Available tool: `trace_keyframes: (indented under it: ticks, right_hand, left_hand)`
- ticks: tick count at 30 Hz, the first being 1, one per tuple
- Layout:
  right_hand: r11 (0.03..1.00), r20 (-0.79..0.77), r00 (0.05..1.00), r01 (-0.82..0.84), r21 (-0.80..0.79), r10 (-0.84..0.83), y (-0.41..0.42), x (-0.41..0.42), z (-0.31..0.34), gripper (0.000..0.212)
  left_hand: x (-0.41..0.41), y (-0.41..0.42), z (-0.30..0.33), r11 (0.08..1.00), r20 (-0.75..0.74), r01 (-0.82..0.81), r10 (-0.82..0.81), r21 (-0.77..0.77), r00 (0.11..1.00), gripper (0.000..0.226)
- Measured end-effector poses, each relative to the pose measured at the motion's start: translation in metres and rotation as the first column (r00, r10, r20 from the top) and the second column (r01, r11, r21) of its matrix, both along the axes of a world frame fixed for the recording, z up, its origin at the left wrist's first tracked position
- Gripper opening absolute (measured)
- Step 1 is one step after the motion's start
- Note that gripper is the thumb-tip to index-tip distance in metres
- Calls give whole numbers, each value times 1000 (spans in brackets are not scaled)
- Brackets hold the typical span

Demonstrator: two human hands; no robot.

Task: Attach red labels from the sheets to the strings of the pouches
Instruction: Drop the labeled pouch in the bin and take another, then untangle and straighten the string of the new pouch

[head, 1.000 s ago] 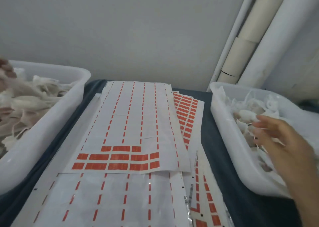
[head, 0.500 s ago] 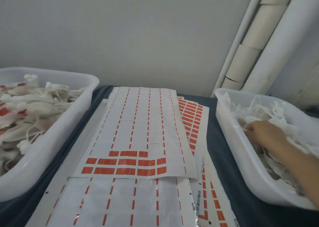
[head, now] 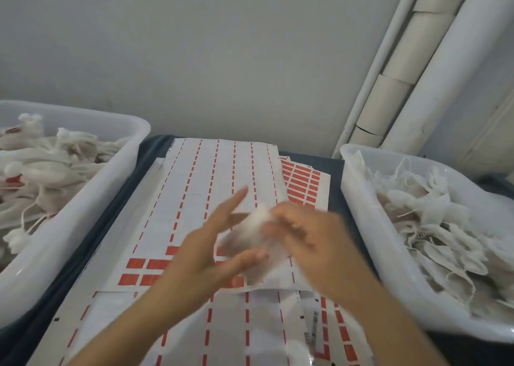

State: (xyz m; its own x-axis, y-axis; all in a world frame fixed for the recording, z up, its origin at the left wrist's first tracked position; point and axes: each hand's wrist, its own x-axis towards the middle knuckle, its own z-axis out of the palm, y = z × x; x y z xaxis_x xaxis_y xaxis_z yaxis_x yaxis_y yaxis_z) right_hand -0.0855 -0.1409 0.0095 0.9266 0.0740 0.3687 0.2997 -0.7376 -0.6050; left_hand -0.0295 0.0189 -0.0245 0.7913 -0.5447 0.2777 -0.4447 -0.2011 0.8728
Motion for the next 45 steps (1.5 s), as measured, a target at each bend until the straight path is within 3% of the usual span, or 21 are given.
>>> trace_keyframes:
  ticks: [3, 5, 8, 10, 12, 18, 21, 23, 30, 33, 36, 39, 41, 43, 45]
  right_hand:
    - [995, -73, 997, 16, 96, -9, 21, 21, -35, 12]
    - [957, -131, 991, 71, 281, -35, 24, 30, -50, 12]
    - [866, -242, 969, 159, 474, -45, 23, 32, -64, 9]
    - [850, -264, 961, 202, 486, -77, 19, 30, -69, 3]
    - [836, -261, 959, 235, 497, -115, 14, 28, -70, 16]
    - [784, -254, 967, 149, 602, 12, 12, 27, -66, 17]
    - [741, -247, 963, 89, 666, 107, 13, 25, -63, 19]
    - [714, -249, 961, 91, 694, 119, 13, 24, -62, 21]
    - [812, -146, 987, 34, 582, 63, 16, 21, -62, 15]
    - [831, -88, 996, 67, 552, -22, 18, 19, -63, 14]
    - [737, -88, 992, 125, 664, -89, 13, 18, -60, 19]
    - [504, -159, 980, 197, 841, -117, 7, 19, -56, 17]
    - [411, -176, 981, 196, 890, -86, 7, 19, -57, 18]
    - [397, -160, 986, 163, 903, -39, 8, 21, -58, 19]
    - [426, -121, 993, 116, 897, -14, 8, 21, -58, 20]
  left_hand:
    - [10, 1, -18, 998, -199, -55, 55, 8, 978, 46]
    - [16, 8, -30, 986, -265, -164, 154, -17, 952, 32]
    - [20, 13, -44, 949, -292, -310, 278, -66, 915, 37]
    - [23, 11, -49, 920, -300, -388, 355, -57, 886, 40]
    - [22, 9, -49, 912, -323, -409, 377, -33, 868, 40]
    - [16, 11, -42, 940, -463, -321, 237, -111, 854, 48]
    - [15, 12, -36, 973, -458, -195, 118, -124, 881, 43]
    - [14, 13, -35, 980, -423, -177, 121, -95, 898, 35]
    - [10, 10, -33, 995, -302, -101, 101, 16, 948, 21]
    - [10, 12, -33, 998, -327, -63, 55, -12, 943, 25]
    - [15, 18, -34, 991, -420, -97, 50, -92, 906, 37]
    - [18, 18, -34, 976, -504, -155, 60, -151, 862, 22]
    - [19, 16, -34, 968, -535, -202, 94, -147, 839, 17]
    - [20, 15, -35, 972, -474, -220, 157, -81, 867, 25]
    - [18, 15, -38, 963, -312, -270, 263, 21, 913, 33]
